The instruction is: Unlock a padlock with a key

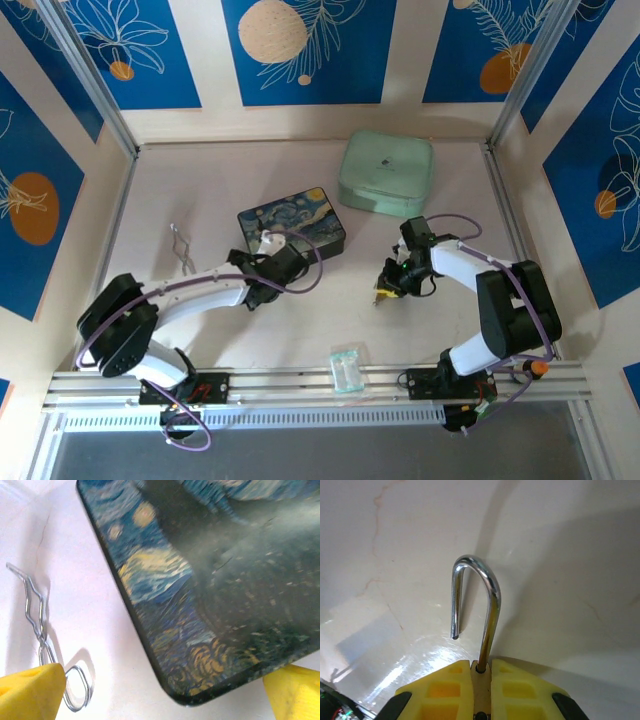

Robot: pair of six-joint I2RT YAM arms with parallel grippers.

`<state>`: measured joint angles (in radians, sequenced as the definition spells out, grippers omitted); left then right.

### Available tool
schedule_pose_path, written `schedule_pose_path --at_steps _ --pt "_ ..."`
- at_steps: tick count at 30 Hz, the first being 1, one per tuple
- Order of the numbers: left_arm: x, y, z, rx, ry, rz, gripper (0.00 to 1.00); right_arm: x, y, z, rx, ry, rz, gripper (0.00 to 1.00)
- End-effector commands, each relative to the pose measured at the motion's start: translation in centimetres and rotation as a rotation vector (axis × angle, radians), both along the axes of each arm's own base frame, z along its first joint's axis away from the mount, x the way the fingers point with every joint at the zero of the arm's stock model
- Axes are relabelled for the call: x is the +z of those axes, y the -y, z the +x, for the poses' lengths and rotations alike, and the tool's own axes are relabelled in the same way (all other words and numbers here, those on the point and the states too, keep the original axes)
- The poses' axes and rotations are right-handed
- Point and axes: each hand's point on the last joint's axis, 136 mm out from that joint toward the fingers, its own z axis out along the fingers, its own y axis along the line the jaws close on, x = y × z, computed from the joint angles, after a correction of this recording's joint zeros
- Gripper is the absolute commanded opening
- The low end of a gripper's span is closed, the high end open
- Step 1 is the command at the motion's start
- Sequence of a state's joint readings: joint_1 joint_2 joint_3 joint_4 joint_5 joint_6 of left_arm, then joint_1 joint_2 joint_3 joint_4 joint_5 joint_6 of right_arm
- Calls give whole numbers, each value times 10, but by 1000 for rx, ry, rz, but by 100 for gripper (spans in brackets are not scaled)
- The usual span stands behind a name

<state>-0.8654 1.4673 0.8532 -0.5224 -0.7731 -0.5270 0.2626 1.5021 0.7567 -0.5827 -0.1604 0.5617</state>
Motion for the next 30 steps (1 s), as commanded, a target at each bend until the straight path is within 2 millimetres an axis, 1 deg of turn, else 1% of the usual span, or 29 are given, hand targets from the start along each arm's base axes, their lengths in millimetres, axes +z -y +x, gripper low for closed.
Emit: schedule_pose_path --at_steps 1,3,6,15,18,20,21,22,24,25,26,27,28,30 --pt "0 -20 5 95 30 -92 99 3 12 -5 47 -19 -93 21" --pt "1 -33 8 128 37 -119 100 3 15 -3 50 -13 -115 26" --pt "2 -45 14 144 42 -145 99 3 20 -3 55 -13 -146 30" --pt "2 -76 47 208 34 -150 99 5 24 2 52 8 -174 31" --pt "6 -76 54 199 35 -146 99 8 24 4 56 27 -187 31" --pt "9 -73 55 191 38 -165 99 11 26 6 54 54 -204 32" --pt "10 -72 54 186 42 -181 99 15 27 9 50 76 -210 34" --pt "11 -71 53 183 43 -191 99 20 27 12 49 107 -213 39" --pt "19 -74 53 177 69 -231 99 37 29 22 46 221 -247 58" --pt "22 -77 54 180 81 -265 99 46 30 27 42 272 -259 69" --pt "26 -79 57 177 95 -313 99 57 33 32 34 327 -272 86" --pt "29 -84 59 184 102 -347 99 68 36 37 15 380 -284 97" --pt "33 -89 60 196 105 -355 99 77 40 42 -7 416 -296 99" --pt "38 -94 58 199 103 -335 99 95 48 52 -55 490 -308 99"
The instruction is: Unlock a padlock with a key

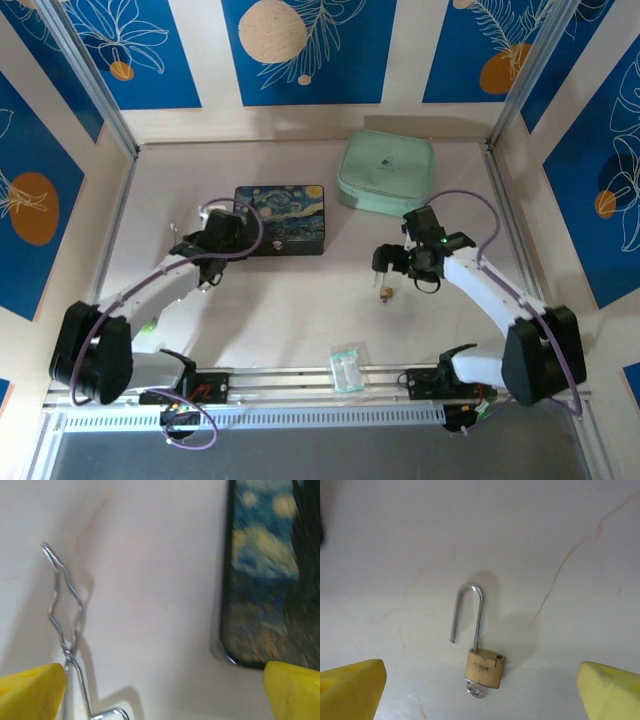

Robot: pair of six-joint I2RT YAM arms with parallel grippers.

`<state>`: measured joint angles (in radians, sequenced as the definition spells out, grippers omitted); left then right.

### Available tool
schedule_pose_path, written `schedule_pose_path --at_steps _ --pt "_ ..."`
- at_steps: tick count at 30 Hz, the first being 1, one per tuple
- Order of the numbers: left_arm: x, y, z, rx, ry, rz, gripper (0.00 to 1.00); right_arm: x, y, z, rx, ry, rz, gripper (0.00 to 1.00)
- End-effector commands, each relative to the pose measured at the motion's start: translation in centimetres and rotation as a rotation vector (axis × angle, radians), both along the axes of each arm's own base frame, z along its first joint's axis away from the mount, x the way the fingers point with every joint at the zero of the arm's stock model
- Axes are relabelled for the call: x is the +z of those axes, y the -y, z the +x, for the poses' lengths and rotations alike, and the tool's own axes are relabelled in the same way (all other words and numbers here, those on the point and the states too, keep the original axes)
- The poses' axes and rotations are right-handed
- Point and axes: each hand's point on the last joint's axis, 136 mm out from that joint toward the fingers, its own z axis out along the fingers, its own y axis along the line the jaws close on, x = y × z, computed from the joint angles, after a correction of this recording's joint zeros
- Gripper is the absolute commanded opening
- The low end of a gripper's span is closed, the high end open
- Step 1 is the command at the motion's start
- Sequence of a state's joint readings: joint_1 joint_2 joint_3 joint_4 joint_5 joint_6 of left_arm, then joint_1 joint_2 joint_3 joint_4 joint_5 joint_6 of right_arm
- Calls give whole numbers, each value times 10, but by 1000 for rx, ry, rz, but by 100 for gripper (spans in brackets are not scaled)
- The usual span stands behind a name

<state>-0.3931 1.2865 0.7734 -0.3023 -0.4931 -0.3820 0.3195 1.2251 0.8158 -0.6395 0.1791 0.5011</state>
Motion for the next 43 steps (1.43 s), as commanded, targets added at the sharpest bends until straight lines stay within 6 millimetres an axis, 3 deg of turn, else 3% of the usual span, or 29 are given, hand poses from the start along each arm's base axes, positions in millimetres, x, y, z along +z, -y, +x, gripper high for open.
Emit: schedule_pose_path --at_steps 1,4,6,12,14,16,19,22,24,26,28,32,43 --pt "16 1 3 -27 33 -42 99 32 18 25 -71 164 -47 99" --pt "24 4 1 -55 114 -84 99 48 24 46 -65 317 -57 99" --pt "33 -5 1 -30 220 -68 99 54 33 60 -38 432 -112 100" --pt "50 -40 2 7 370 220 99 48 72 86 -66 681 -261 99" --pt "42 -41 10 -59 358 331 100 43 78 90 -51 778 -244 100" --pt "30 -47 18 -66 400 333 99 40 84 95 -61 845 -220 100" --pt "5 -50 30 -76 445 193 99 28 84 108 -59 857 -196 100" --pt "3 -44 41 -123 501 164 99 28 77 120 -14 896 -210 99" --pt "-11 -53 47 -92 502 119 99 10 84 127 -40 859 -184 99" --pt "-23 -49 48 -137 484 72 99 2 88 132 -61 880 -177 99" --pt "-20 -49 50 -147 531 81 99 0 85 131 -34 823 -149 99" --pt "-28 -44 60 -176 443 59 99 -1 83 133 -26 829 -163 99" --pt "-29 -46 60 -189 447 30 99 -1 83 133 -19 825 -153 99"
